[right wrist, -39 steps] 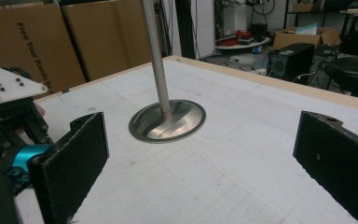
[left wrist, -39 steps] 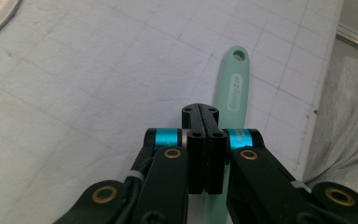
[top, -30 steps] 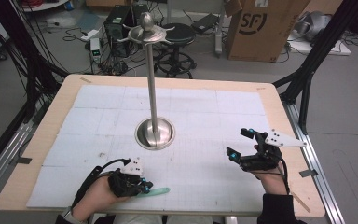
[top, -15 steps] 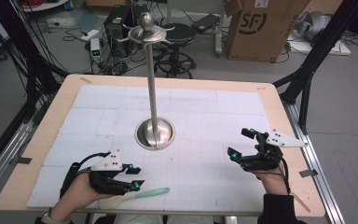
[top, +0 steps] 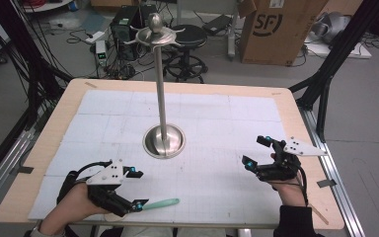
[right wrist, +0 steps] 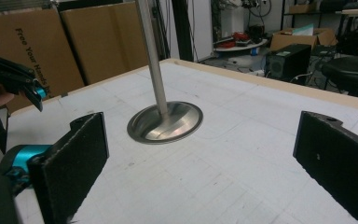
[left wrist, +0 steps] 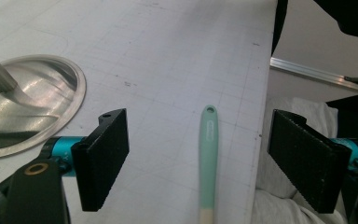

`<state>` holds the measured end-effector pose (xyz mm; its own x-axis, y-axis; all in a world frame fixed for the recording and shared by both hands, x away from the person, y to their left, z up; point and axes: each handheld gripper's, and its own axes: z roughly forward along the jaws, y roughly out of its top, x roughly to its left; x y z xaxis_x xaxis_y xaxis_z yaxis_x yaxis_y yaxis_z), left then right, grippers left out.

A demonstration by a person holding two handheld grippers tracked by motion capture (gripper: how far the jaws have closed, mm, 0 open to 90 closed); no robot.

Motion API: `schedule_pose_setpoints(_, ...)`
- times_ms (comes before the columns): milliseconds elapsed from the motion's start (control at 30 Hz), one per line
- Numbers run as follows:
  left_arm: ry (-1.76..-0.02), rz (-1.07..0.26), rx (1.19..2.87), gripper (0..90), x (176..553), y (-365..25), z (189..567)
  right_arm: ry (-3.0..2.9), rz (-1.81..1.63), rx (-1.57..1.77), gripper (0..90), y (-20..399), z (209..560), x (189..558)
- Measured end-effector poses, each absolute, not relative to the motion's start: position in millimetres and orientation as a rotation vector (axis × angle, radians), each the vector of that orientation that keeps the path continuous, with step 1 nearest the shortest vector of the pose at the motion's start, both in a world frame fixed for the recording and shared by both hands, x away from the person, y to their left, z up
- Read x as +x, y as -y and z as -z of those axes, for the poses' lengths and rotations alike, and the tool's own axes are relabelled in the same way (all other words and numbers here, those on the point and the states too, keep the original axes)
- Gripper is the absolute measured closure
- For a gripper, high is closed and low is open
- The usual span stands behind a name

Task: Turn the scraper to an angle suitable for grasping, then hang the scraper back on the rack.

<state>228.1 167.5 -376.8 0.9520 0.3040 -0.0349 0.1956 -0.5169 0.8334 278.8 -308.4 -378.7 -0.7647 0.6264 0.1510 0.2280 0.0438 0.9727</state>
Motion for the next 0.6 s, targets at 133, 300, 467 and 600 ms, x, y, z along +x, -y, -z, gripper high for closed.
schedule_pose_setpoints(133, -0.340, -0.106, 2.200, 21.8, 230, -165, 378, -2.014, -1.778, 0.867, 2.1, 308, 379, 279)
schedule_pose_setpoints(300, -0.299, -0.058, 2.253, 24.1, 234, -163, 375, -2.013, -1.794, 0.859, 2.1, 306, 377, 278)
schedule_pose_setpoints(467, -0.326, -0.031, 2.306, 24.2, 239, -162, 373, -2.007, -1.799, 0.863, 2.1, 307, 376, 279)
schedule_pose_setpoints(600, -0.318, -0.015, 2.355, 25.2, 240, -161, 375, -2.009, -1.800, 0.856, 2.1, 307, 376, 279)
